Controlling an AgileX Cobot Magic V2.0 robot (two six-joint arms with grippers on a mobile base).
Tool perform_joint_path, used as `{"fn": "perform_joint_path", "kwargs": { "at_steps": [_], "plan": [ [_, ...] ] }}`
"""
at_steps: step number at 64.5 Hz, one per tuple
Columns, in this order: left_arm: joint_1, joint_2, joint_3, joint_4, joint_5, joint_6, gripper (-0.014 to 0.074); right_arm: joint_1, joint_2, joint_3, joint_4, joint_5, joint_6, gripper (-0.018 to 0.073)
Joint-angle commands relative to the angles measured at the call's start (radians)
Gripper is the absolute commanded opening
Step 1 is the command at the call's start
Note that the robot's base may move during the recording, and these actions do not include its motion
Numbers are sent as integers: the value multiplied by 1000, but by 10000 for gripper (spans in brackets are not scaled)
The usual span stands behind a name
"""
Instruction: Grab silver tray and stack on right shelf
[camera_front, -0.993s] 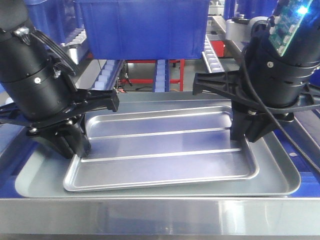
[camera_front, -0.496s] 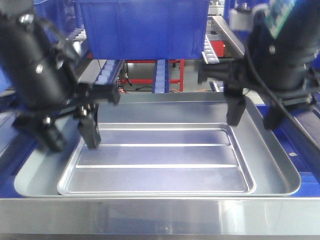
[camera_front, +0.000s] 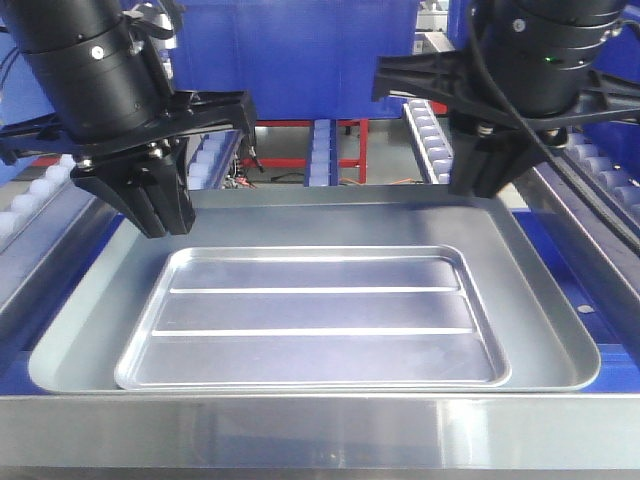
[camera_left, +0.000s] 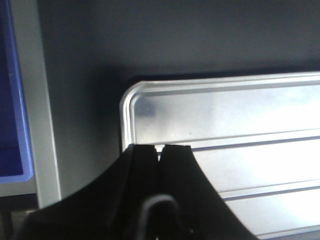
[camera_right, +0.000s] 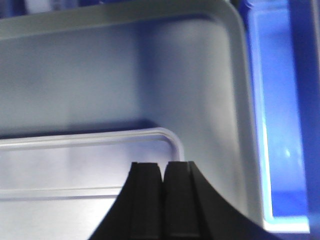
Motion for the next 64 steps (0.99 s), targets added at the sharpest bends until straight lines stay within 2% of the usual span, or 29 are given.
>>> {"fn": "perform_joint_path", "kwargs": {
  "at_steps": [1,9,17,22,27,34,44,56,64],
  "plan": [
    [-1,-94,16,-17,-102,1,-92,14,-63,-6,-41,-126,-61,52],
    [-1,-203,136,-24,-245,1,-92,58,-146,99,-43,-334,-162,52],
    [-3,-352,298,-10,-419,1,-92,105,-294,253,-66,-516,-165,52],
    [-7,-440,400,33,-554,1,-92,114,-385,345,-127,-614,-165,52],
    [-9,-533,493,125,-692,1,-92,114,-487,429,-197,-688,-165,52],
    [-11,-669,592,220,-788,1,-92,114,-644,522,-283,-706,-165,52],
    [-11,-886,679,255,-744,1,-92,114,-878,631,-321,-693,-165,52],
    [-11,-1140,695,255,-573,1,-92,114,-1132,703,-321,-665,-165,49],
    [-11,-1261,695,255,-531,1,-92,114,-1247,714,-321,-656,-165,49]
  ]
}}
